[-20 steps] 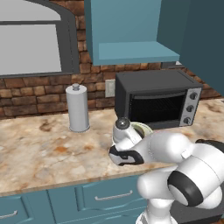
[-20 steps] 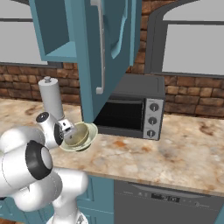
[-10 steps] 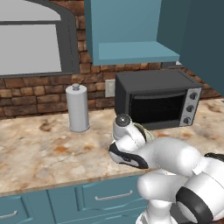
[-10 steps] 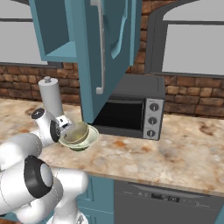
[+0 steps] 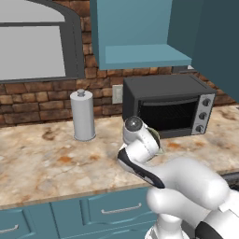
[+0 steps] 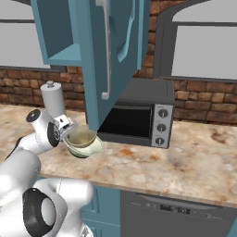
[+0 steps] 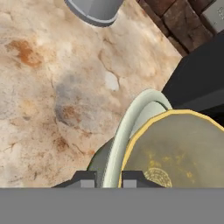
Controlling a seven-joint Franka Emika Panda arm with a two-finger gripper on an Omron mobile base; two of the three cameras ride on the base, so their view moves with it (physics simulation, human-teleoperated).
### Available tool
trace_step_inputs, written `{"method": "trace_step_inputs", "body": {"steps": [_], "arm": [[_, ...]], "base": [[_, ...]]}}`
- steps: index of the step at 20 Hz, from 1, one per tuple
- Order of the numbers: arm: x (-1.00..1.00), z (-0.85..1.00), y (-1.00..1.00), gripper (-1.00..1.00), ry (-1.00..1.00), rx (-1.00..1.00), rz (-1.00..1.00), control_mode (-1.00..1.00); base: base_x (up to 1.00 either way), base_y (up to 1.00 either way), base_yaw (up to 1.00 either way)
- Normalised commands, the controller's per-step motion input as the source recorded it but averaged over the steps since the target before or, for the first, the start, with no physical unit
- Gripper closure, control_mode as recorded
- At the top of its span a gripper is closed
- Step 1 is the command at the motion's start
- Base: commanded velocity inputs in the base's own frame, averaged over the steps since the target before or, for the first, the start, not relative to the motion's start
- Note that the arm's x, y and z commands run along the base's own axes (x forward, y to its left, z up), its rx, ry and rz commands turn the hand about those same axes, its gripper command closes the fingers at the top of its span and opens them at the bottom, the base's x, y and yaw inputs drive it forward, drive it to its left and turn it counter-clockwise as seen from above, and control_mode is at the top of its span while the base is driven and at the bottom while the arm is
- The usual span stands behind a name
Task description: Pick up the bowls on the counter and stack them on top of one another in the open cabinet. Place the smaller bowl on top of the larger bowl.
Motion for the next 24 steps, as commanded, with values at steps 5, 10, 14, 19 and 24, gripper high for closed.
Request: {"method": "trace_step_inputs", "body": {"steps": [5,10,14,19,24], "arm": [[-0.03,0.55,-0.05,1.00,-0.10,-0.05,0.00,-1.00],[0.00,0.60,-0.01,1.00,-0.15,-0.04,0.02,-1.00],[0.00,0.62,-0.04,1.00,-0.12,-0.04,0.03,-1.00],[-0.07,0.56,-0.04,1.00,-0.09,-0.05,0.02,-1.00],[-0.13,0.38,-0.04,1.00,-0.08,-0.06,0.00,-1.00]], "base": [[0.00,0.00,0.00],[0.00,0.00,0.00],[0.00,0.00,0.00],[0.00,0.00,0.00],[0.00,0.00,0.00]]}}
